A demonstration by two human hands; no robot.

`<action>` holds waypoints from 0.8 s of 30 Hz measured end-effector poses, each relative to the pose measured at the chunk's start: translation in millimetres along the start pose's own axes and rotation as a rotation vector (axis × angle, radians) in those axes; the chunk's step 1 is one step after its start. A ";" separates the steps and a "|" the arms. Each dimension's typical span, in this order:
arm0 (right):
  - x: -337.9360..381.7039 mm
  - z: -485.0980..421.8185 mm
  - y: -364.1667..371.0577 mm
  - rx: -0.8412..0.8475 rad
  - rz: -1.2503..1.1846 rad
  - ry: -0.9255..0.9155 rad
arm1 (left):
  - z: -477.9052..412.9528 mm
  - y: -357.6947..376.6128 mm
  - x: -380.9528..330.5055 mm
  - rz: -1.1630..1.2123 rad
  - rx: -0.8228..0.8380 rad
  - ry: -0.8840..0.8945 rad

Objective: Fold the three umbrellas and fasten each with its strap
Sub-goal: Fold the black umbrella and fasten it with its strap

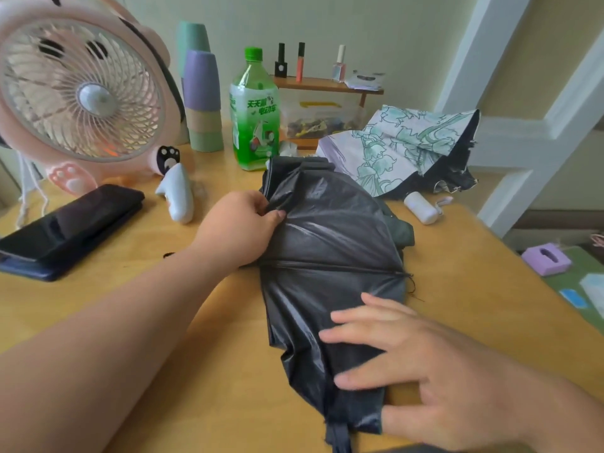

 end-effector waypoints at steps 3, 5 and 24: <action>6.2 12.9 -2.4 -0.016 0.015 -0.064 | 1.8 -1.2 -3.0 -0.008 -0.040 0.029; 6.8 20.2 -3.6 0.005 -0.009 -0.085 | 1.6 -5.1 -5.0 -0.012 -0.091 0.052; -39.0 -94.8 -31.3 -0.623 0.342 0.133 | 131.7 -9.2 17.8 0.370 0.453 -0.413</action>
Point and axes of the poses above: each hand's wrist, its own z-axis away from the middle knuckle, its own y-axis out of the palm, x = y × z, the point moved 7 cm from there along -z, towards the middle knuckle, and after that the axes turned 14 degrees about z, right-handed, at the moved point
